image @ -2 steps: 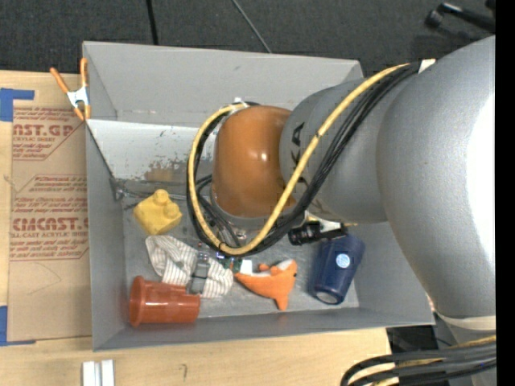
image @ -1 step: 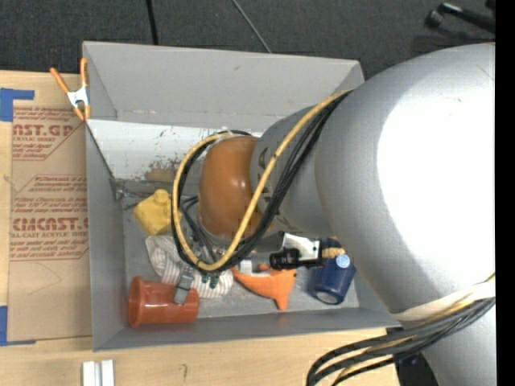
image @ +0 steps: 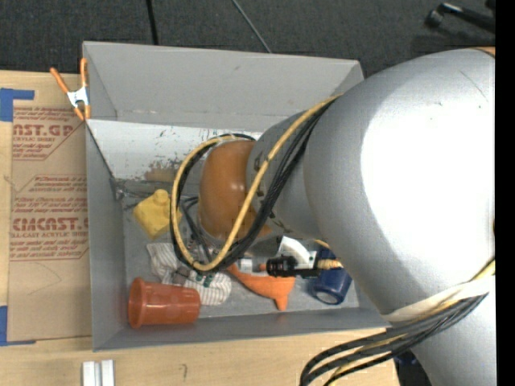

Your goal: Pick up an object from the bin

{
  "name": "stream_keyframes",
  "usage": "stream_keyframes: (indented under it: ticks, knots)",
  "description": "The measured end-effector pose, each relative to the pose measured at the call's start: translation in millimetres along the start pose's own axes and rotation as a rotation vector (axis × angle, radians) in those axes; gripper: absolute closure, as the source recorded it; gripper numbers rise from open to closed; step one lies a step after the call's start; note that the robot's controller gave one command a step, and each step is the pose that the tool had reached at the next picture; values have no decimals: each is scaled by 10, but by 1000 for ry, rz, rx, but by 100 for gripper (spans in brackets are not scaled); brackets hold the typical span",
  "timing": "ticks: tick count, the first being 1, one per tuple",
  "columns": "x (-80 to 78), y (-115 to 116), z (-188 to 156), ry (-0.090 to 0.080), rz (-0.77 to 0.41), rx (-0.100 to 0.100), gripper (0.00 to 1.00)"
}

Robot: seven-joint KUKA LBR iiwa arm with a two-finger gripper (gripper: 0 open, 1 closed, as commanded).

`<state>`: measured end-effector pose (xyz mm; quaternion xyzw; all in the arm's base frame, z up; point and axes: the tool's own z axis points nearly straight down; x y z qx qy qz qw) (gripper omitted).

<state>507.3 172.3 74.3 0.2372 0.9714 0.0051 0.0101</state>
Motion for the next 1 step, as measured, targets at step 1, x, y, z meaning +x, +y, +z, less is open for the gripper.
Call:
stream_keyframes:
  ticks: [1]
  knots:
    - [0,0,1,0,0,0,100]
